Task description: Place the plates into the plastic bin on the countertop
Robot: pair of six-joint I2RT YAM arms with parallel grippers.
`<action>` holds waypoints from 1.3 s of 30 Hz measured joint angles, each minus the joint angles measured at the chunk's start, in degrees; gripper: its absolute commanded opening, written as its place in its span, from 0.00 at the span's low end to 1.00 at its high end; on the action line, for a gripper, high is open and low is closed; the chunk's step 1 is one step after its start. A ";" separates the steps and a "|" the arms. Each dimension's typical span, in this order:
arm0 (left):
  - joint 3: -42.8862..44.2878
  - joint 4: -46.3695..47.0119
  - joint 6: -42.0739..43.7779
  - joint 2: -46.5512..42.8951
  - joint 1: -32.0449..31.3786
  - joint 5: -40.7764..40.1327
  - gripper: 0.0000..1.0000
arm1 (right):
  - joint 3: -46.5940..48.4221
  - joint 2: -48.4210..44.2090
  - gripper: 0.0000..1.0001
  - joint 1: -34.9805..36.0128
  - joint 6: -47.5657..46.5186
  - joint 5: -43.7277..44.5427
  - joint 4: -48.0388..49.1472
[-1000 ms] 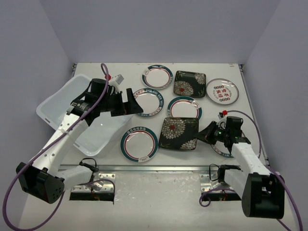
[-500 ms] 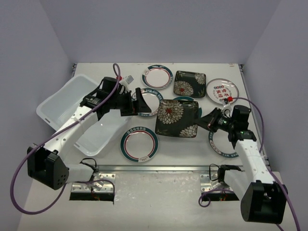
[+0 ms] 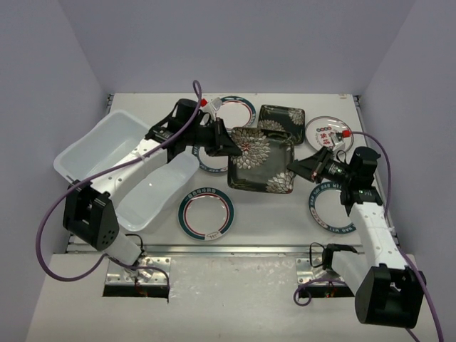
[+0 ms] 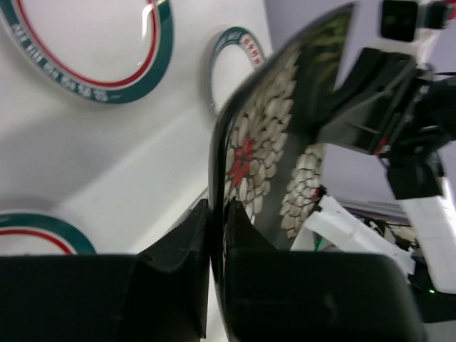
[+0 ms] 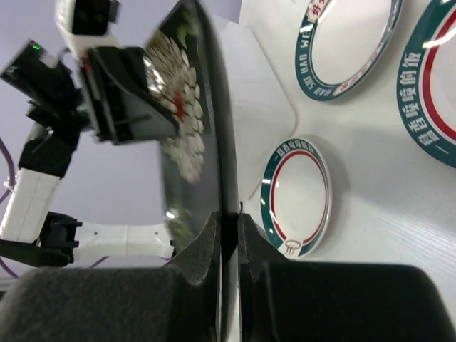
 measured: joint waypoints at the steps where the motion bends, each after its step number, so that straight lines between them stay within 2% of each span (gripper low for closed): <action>1: 1.16 1.14 -0.89 0.10 0.34 1.06 0.00 | 0.04 0.53 0.11 -0.45 0.29 0.03 -0.05; 5: 3.00 2.30 -1.86 0.02 0.46 0.55 0.00 | 2.70 1.35 0.67 -0.59 0.24 -0.67 0.29; 6: 3.02 2.64 -2.32 -0.08 0.68 0.28 0.00 | 3.68 1.44 0.75 -0.56 -0.09 -1.12 -0.20; 8: 3.00 2.80 -3.21 -0.58 1.51 -0.97 0.00 | 6.83 2.19 0.99 -0.40 -2.69 -1.84 -3.53; 11: 2.95 2.08 -4.95 -1.84 4.46 -2.68 0.00 | 13.95 5.09 0.99 0.24 -9.69 0.61 -12.97; 15: 4.46 -3.66 -6.71 -6.10 15.46 -7.81 0.00 | 19.68 9.12 0.99 0.34 -17.64 8.77 -23.74; 21: 13.23 -16.72 -7.21 -10.89 33.59 -28.30 0.00 | 19.73 9.81 0.99 0.25 -22.98 14.17 -33.67; 24: 13.44 -23.64 -7.58 -15.10 37.48 -41.07 0.00 | 19.71 9.86 0.99 0.26 -24.34 15.40 -35.98; 27: 13.44 -30.72 -6.81 -17.75 39.54 -47.75 0.00 | 19.37 9.86 0.99 0.27 -24.32 15.47 -35.94; 31: 13.00 -35.50 -4.34 -16.88 43.45 -50.47 0.00 | 18.97 10.59 0.99 0.27 -23.91 14.90 -35.30; 39: 7.81 -34.91 1.46 -9.53 48.24 -47.80 0.00 | 20.43 13.14 0.99 0.75 -23.77 14.58 -35.24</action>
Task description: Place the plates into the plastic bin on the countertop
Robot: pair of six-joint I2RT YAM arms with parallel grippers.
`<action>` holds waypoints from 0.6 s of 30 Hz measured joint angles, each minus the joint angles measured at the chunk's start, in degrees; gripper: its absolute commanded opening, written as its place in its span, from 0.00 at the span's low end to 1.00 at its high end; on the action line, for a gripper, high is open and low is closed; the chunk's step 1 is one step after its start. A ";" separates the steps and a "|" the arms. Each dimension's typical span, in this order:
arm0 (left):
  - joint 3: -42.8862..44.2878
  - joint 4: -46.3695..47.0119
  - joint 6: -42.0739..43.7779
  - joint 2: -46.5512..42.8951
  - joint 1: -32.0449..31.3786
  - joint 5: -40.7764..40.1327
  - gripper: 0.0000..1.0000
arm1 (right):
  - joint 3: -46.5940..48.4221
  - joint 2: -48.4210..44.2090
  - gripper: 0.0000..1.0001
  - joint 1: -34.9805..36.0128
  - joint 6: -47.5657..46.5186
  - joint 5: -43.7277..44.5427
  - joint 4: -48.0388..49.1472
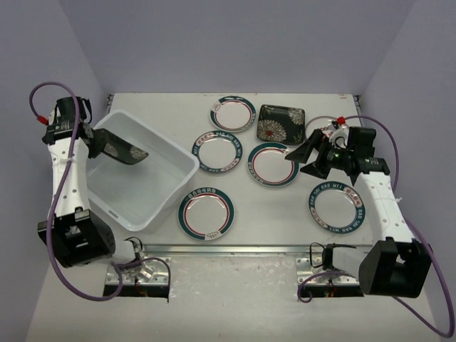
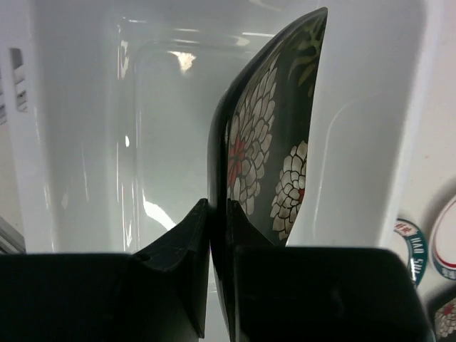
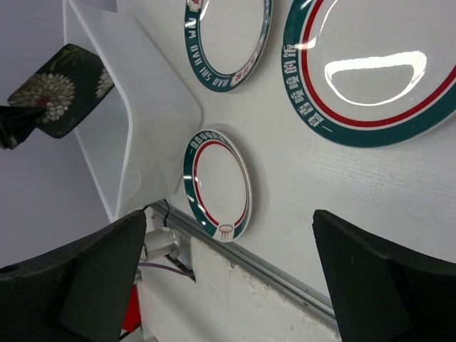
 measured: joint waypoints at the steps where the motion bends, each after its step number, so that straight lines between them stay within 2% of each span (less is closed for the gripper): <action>1: -0.42 0.20 0.65 1.47 0.29 0.66 0.00 | 0.40 0.19 0.99 0.08 0.01 -0.12 0.02; 11: -0.64 6.64 4.35 15.21 1.05 7.12 0.02 | 1.54 1.71 0.99 1.55 -0.06 -2.86 0.47; 12: -0.57 7.29 4.63 16.19 1.21 7.06 0.09 | 1.54 1.72 0.99 1.69 -0.07 -2.90 0.47; 15: -0.05 9.32 4.75 18.55 2.07 7.35 0.43 | 1.55 1.72 0.99 2.00 -0.17 -2.99 0.45; 18: 0.68 9.99 5.34 19.74 2.31 6.21 0.65 | 1.58 1.73 0.99 2.15 -0.24 -2.97 0.42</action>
